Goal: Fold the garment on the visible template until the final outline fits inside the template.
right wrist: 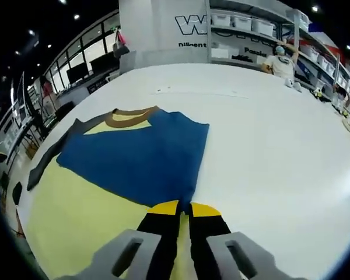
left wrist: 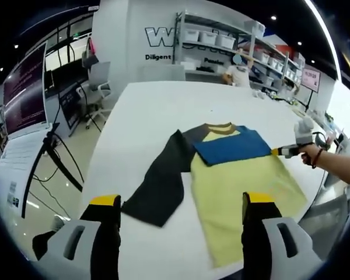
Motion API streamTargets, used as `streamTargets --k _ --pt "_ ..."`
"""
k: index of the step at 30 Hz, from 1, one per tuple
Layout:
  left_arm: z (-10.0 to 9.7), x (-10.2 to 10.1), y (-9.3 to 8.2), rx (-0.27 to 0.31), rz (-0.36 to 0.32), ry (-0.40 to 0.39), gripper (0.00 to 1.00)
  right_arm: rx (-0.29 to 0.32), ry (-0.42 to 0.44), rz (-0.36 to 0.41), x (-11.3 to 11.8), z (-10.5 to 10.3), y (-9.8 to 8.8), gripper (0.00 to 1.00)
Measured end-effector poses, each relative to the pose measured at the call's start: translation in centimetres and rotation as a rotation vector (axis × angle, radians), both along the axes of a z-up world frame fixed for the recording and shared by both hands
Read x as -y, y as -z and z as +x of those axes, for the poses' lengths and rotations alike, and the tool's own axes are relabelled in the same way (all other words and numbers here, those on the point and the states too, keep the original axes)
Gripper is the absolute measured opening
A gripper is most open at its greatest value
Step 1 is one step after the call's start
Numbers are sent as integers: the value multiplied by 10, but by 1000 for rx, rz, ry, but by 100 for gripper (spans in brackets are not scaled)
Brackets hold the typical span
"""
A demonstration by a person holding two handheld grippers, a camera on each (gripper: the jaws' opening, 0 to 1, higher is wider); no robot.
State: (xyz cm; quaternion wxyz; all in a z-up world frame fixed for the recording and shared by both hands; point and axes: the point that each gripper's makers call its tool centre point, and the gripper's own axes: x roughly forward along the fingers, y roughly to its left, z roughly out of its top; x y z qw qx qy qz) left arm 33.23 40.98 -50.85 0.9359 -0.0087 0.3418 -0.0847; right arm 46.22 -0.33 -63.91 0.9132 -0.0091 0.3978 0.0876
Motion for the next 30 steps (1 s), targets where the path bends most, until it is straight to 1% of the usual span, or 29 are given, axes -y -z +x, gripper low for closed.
streamTargets --k 7,16,19,23,25,26,30 --pt "0 2 5 -17 3 5 84 -10 6 -41 22 2 0 0" --pt "2 1 12 -41 6 -3 85 -19 1 -77 42 3 -1 0" --pt "2 3 13 -46 11 8 85 -21 -4 -89 48 4 -1 0" --pt "3 3 16 -53 17 8 83 -25 5 -91 56 6 -1 0" --pt "5 0 18 -45 23 -1 82 -34 24 -70 61 7 0 0" --pt "5 0 20 -51 18 -5 82 -38 35 -60 63 7 -1 0" --pt "6 0 25 -54 26 2 81 -42 44 -70 70 10 0 0"
